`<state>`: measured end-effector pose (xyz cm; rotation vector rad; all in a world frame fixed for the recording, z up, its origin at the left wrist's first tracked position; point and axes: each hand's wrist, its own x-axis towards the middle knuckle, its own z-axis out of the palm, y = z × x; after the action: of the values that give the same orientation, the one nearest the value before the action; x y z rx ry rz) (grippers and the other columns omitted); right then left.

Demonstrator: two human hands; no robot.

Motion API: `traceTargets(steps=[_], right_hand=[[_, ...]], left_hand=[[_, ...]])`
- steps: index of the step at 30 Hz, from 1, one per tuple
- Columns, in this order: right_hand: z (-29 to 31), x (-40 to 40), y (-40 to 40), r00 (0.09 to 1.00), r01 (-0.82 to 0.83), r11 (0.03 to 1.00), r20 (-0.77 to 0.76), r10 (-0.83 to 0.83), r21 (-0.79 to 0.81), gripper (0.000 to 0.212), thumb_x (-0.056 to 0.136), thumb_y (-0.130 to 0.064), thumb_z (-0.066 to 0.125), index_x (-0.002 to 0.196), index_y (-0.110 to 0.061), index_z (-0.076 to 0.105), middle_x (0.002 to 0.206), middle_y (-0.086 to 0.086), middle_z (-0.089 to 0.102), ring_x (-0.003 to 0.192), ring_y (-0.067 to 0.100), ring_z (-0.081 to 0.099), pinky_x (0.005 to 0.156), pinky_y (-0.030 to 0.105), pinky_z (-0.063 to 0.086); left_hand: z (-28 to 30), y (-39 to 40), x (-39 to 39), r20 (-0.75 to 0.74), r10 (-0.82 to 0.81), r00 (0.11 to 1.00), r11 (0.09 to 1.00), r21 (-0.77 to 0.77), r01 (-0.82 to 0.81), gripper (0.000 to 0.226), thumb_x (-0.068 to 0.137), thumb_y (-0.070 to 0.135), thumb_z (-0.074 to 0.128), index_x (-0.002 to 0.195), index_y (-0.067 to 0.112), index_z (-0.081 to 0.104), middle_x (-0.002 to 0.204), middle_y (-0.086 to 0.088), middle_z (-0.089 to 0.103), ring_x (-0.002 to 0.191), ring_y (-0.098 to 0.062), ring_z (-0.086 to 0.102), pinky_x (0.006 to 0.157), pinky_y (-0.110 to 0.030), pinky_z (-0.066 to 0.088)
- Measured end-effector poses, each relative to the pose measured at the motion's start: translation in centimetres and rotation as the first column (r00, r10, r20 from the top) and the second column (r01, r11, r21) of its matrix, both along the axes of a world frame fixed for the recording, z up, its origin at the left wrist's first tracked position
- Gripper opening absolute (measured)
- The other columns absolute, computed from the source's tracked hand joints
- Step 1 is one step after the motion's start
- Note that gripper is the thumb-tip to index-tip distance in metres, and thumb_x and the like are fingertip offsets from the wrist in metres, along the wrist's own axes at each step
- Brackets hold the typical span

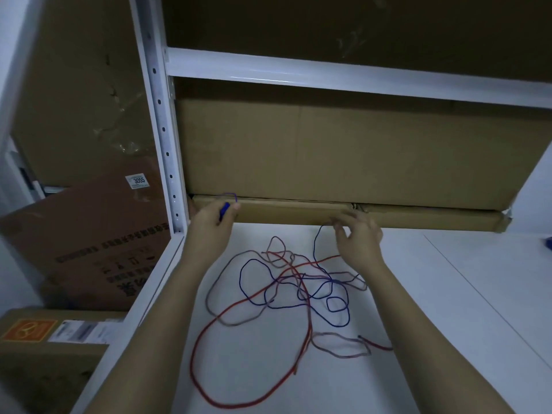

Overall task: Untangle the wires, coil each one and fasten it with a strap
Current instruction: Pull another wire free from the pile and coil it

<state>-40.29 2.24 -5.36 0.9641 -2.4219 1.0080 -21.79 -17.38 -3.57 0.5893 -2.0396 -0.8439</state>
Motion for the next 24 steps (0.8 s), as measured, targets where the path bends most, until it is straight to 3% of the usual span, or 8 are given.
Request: traceTargets(steps=[3,5,8,11,13,15,19,24], right_hand=[[2.5,2.6,-1.6,0.969,-0.238,0.968,-0.085,0.232,-0.076,0.026,0.093,-0.008,0.057,0.115,-0.015,0.069,0.129,0.010,0.056,0.126,0.028,0.039,0.102,0.030,0.026],[3.8,4.1,-2.6,0.928,-0.358,0.932,-0.131,0.350,-0.046,0.029,0.094,-0.010,0.058,0.120,-0.016,0.066,0.135,0.007,0.052,0.130,0.024,0.036,0.106,0.027,0.021],[4.8,5.5,-4.1,0.844,-0.502,0.862,-0.178,0.506,0.073,0.036,0.095,-0.010,0.055,0.131,-0.016,0.058,0.142,0.007,0.046,0.134,0.024,0.034,0.109,0.032,0.024],[4.5,5.9,-4.9,0.756,-0.634,0.769,-0.143,0.639,0.079,0.023,0.097,-0.008,0.052,0.115,-0.008,0.066,0.116,0.003,0.064,0.108,0.015,0.054,0.093,0.028,0.041],[4.2,5.9,-4.8,0.770,-0.638,0.770,-0.045,0.636,-0.032,0.021,0.098,-0.010,0.052,0.107,-0.011,0.070,0.096,-0.008,0.066,0.088,0.001,0.057,0.078,0.015,0.043],[3.8,5.6,-4.7,0.812,-0.582,0.805,-0.038,0.582,-0.114,0.019,0.097,-0.012,0.054,0.102,-0.013,0.072,0.087,-0.010,0.065,0.083,0.004,0.060,0.074,0.017,0.045],[3.6,5.3,-4.8,0.855,-0.517,0.822,-0.097,0.509,-0.239,0.015,0.094,-0.013,0.058,0.098,-0.011,0.072,0.076,-0.018,0.056,0.071,-0.002,0.054,0.067,0.014,0.041],[1.8,6.7,-4.8,0.828,-0.536,0.840,0.142,0.542,-0.079,0.022,0.099,-0.017,0.049,0.106,-0.010,0.070,0.070,-0.001,0.062,0.060,0.000,0.053,0.061,0.013,0.040]], left_hand=[[0.2,0.7,-0.4,-0.046,-0.094,0.995,0.993,0.062,0.096,0.034,0.098,0.028,0.052,0.075,0.005,0.059,0.063,-0.009,0.051,0.058,-0.010,0.047,0.051,-0.014,0.033],[0.3,1.0,-0.5,-0.035,-0.154,0.988,0.985,0.080,0.156,0.033,0.098,0.027,0.052,0.067,0.014,0.057,0.056,0.005,0.049,0.050,0.000,0.044,0.049,-0.010,0.033],[0.8,1.8,-0.6,-0.041,-0.324,0.945,0.934,0.145,0.326,0.040,0.098,0.024,0.052,0.058,0.026,0.050,0.048,0.013,0.043,0.046,0.000,0.039,0.049,-0.010,0.031],[1.3,2.5,-0.3,-0.096,-0.449,0.888,0.856,0.238,0.459,0.050,0.098,0.024,0.051,0.049,0.034,0.053,0.047,0.013,0.039,0.046,-0.002,0.035,0.049,-0.013,0.031],[1.5,2.7,0.0,-0.109,-0.467,0.877,0.843,0.245,0.479,0.047,0.097,0.027,0.051,0.050,0.033,0.055,0.048,0.011,0.038,0.046,-0.004,0.034,0.048,-0.014,0.031],[1.5,2.6,0.4,-0.125,-0.487,0.864,0.817,0.285,0.501,0.037,0.094,0.034,0.052,0.058,0.027,0.056,0.049,0.007,0.037,0.045,-0.005,0.032,0.048,-0.015,0.029],[1.3,3.0,0.7,-0.268,-0.603,0.752,0.615,0.445,0.652,0.032,0.089,0.033,0.048,0.066,0.012,0.055,0.046,0.006,0.034,0.043,-0.006,0.029,0.047,-0.016,0.028],[1.7,3.8,-0.4,-0.604,-0.397,0.691,0.466,0.516,0.719,0.028,0.100,0.007,0.032,0.088,0.002,0.056,0.057,0.003,0.051,0.055,-0.008,0.048,0.062,-0.019,0.042]])
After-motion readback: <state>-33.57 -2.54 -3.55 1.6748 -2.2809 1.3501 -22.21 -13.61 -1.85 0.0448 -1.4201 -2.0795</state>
